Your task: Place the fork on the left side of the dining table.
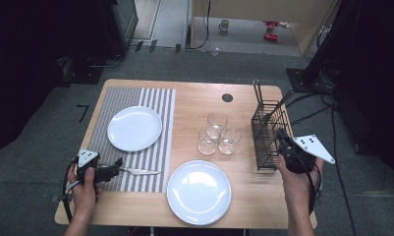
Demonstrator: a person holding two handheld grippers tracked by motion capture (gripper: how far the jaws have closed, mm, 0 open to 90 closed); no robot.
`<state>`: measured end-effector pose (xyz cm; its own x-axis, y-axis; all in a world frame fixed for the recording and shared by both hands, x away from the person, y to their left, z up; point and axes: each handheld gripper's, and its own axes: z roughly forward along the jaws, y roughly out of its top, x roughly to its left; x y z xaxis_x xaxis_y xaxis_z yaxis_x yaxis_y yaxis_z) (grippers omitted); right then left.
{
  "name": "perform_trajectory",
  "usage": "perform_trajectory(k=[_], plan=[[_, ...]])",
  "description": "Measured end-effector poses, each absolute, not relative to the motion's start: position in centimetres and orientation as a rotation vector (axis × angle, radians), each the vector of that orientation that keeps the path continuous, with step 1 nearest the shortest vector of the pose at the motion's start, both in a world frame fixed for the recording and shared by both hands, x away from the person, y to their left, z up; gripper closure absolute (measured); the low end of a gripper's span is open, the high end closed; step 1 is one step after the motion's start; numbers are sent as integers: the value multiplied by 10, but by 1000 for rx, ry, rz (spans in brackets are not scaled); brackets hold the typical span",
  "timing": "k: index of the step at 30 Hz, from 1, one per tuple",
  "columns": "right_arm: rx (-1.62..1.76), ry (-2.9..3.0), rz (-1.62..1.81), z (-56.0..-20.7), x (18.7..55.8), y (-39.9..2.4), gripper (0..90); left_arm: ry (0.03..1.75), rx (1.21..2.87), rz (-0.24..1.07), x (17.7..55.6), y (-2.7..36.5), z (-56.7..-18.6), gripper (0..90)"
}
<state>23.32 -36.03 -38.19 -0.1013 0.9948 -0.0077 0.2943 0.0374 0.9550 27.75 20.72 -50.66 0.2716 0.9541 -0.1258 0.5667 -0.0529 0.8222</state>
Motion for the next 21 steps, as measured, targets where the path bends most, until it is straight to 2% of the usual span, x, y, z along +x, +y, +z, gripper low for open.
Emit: perform_trajectory(k=[16,21], plan=[[1338,1550,1113,-386,225,-352,872,1395,1728,601,278,207,-507,89],[1321,1571,1142,-389,224,-347,822,1391,1728,603,277,207,-506,89]])
